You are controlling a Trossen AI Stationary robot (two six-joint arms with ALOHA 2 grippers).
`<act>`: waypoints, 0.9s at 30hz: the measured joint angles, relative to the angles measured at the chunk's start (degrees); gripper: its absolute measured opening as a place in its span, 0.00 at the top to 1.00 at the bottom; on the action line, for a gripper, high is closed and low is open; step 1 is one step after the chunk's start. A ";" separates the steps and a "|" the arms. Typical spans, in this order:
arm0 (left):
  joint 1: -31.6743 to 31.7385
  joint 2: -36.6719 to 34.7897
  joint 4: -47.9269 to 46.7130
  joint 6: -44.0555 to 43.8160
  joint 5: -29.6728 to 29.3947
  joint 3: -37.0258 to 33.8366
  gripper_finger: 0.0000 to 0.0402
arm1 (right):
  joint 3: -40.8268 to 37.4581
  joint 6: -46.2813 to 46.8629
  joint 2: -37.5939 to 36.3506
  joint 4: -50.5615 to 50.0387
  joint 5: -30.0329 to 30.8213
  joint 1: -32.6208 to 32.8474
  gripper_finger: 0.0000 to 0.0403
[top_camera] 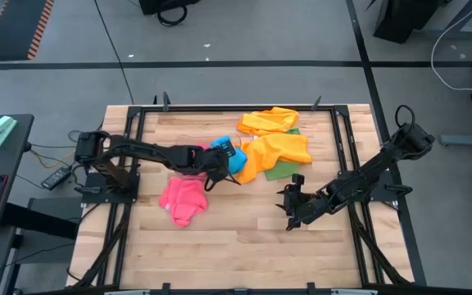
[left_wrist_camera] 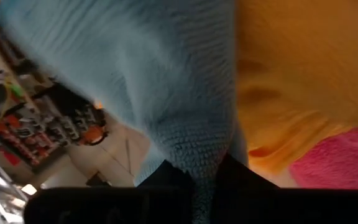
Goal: Fold microfiber towels
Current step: Put the folded blue microfiber cloth into the transparent bin
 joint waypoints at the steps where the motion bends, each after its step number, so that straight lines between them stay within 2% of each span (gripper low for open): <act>1: -0.08 -0.75 0.34 0.22 0.10 0.01 0.95 | -0.02 -0.72 0.00 -0.04 0.45 -0.08 0.50; 5: -0.02 -2.87 0.43 1.86 1.57 0.01 0.95 | -0.31 -4.71 -0.02 -0.49 2.00 -1.46 0.50; 13: 4.64 -3.92 1.83 3.94 12.54 -2.28 0.95 | -0.35 -10.02 -0.06 -2.95 2.24 -5.13 0.50; 17: 7.27 -4.52 4.96 6.91 15.62 -5.08 0.95 | -0.21 -17.74 -1.79 -2.59 3.46 -6.84 0.50; 22: 9.38 -6.23 7.80 8.88 20.31 -5.12 0.95 | 0.52 -24.40 -5.35 -0.62 4.38 -9.72 0.50; 27: 9.51 -8.00 8.32 15.28 21.98 -5.08 0.95 | 0.55 -26.47 -8.17 0.11 3.64 -12.28 0.50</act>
